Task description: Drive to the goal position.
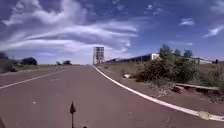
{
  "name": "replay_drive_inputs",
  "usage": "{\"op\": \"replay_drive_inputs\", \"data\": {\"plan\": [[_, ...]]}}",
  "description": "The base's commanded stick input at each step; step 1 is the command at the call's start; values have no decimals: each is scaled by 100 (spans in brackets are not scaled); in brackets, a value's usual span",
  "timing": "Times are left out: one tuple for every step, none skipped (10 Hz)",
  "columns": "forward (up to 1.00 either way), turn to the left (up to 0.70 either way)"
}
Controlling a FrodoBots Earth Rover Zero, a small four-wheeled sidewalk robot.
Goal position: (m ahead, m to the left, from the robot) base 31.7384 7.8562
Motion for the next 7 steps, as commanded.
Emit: {"op": "replay_drive_inputs", "data": {"plan": [[70,0],[70,0],[70,0],[70,0],[70,0],[70,0],[70,0]]}}
